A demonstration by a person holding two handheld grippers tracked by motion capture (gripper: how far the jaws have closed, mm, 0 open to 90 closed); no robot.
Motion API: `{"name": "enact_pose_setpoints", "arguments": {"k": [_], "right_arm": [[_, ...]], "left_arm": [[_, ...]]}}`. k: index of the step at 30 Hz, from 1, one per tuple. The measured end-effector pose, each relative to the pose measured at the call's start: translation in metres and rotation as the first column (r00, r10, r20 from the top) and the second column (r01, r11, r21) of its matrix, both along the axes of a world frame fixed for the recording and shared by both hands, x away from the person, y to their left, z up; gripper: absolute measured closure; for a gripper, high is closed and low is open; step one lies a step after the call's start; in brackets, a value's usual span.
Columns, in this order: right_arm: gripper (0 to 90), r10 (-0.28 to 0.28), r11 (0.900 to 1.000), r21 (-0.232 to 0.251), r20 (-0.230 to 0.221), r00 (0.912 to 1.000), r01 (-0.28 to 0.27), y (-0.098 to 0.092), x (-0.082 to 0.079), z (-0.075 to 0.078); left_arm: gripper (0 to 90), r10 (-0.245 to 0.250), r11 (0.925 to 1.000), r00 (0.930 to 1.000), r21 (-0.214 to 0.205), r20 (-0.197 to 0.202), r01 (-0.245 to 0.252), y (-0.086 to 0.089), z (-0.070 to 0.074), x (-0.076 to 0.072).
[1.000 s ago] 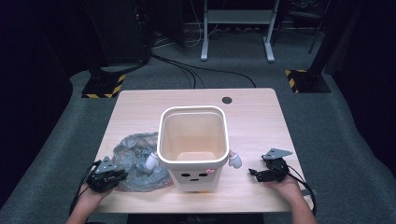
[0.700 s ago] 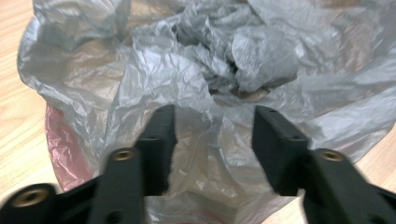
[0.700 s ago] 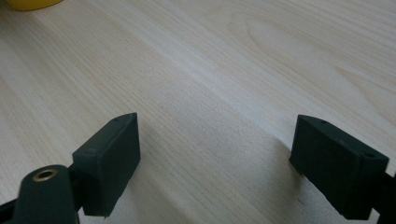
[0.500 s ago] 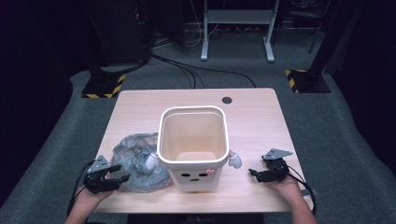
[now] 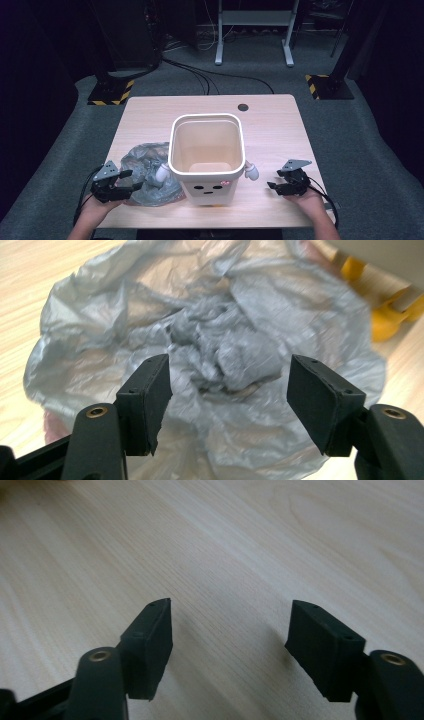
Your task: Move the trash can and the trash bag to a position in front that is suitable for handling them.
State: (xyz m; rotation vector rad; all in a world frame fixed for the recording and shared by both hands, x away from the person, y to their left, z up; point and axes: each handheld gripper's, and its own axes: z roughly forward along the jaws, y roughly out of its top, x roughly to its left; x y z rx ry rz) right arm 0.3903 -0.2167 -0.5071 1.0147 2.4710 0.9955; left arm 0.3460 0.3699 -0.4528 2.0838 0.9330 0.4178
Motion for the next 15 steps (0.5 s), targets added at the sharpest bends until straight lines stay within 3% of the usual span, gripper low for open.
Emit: {"name": "enact_pose_setpoints", "arguments": {"k": [2, 5, 8, 10, 12, 13, 15], "right_arm": [[35.1, -0.004, 1.0, -0.003, 0.004, 1.0, 0.004, 0.001, -0.001, 0.004], [37.1, -0.006, 0.9997, 0.023, 0.066, 0.9978, 0.005, 0.003, -0.01, 0.025], [37.9, -0.007, 0.9991, 0.043, 0.082, 0.9966, 0.003, 0.003, -0.015, 0.036], [37.9, 0.008, 0.9988, 0.046, 0.098, 0.9952, -0.012, 0.003, -0.021, 0.049], [37.9, 0.012, 0.9983, 0.056, 0.097, 0.9953, -0.017, 0.003, -0.023, 0.053], [37.9, 0.027, 0.9954, 0.09, 0.088, 0.9958, -0.035, 0.003, -0.027, 0.06], [38.4, 0.034, 0.9934, 0.106, 0.086, 0.9957, -0.043, 0.004, -0.029, 0.064]], "left_arm": [[33.9, 0.005, 0.9999, 1.0, -0.012, 0.008, -0.005, -0.001, 0.005, 0.001], [35.6, 0.011, 0.9989, 0.9998, -0.045, 0.015, -0.01, -0.001, 0.015, 0.003], [38.1, 0.015, 0.9994, 0.9985, -0.031, 0.052, -0.013, -0.004, 0.025, 0.006], [37.4, 0.002, 0.9994, 0.9987, -0.035, 0.051, 0.0, -0.007, 0.03, 0.01], [37.0, -0.017, 0.9992, 0.9986, -0.034, 0.05, 0.019, -0.011, 0.034, 0.013], [36.7, -0.026, 0.9991, 0.9982, -0.032, 0.054, 0.028, -0.014, 0.036, 0.014], [36.5, -0.041, 0.9989, 0.9977, -0.023, 0.055, 0.042, -0.019, 0.039, 0.017]]}}
